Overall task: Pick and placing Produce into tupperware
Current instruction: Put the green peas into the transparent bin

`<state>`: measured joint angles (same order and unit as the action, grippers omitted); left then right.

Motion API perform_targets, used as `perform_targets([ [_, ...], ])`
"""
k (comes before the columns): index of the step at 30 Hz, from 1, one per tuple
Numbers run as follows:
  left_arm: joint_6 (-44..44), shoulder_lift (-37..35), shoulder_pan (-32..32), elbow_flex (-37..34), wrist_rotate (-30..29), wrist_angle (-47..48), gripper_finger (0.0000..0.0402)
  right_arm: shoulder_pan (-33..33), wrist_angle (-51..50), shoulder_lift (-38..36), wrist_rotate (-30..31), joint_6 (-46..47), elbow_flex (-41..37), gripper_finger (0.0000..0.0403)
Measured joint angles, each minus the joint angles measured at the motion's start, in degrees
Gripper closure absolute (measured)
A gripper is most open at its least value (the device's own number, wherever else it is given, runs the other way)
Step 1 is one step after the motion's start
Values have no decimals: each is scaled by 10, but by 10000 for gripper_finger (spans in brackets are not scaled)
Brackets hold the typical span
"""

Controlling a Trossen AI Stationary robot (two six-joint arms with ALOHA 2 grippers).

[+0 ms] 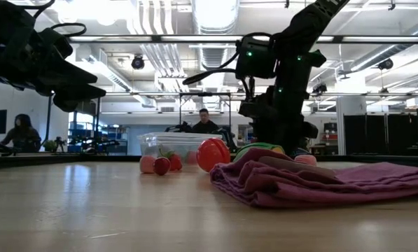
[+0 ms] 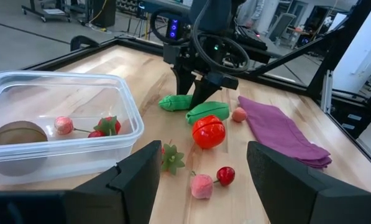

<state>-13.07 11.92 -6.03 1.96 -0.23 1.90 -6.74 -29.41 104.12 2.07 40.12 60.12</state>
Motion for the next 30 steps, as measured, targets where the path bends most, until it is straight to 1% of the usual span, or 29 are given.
perform_targets([
  [10, 0, 0, 0, 0, 0, 0, 178, 2, -4, 0, 8, -1, 0, 259],
  [13, 0, 0, 0, 0, 0, 0, 178, 3, 4, 1, 3, -1, 12, 276],
  [16, 0, 0, 0, 0, 0, 0, 178, 2, 1, 1, -13, -11, 37, 285],
  [20, 0, 0, 0, 0, 0, 0, 178, 2, 1, -2, -23, -41, 98, 281],
  [24, 0, 0, 0, 0, 0, 0, 178, -6, 1, -3, -18, -92, 184, 260],
  [28, 0, 0, 0, 0, 0, 0, 178, -44, -4, 22, 7, -137, 280, 241],
  [30, 0, 0, 0, 0, 0, 0, 178, -73, -17, 52, 1, -142, 323, 238],
])
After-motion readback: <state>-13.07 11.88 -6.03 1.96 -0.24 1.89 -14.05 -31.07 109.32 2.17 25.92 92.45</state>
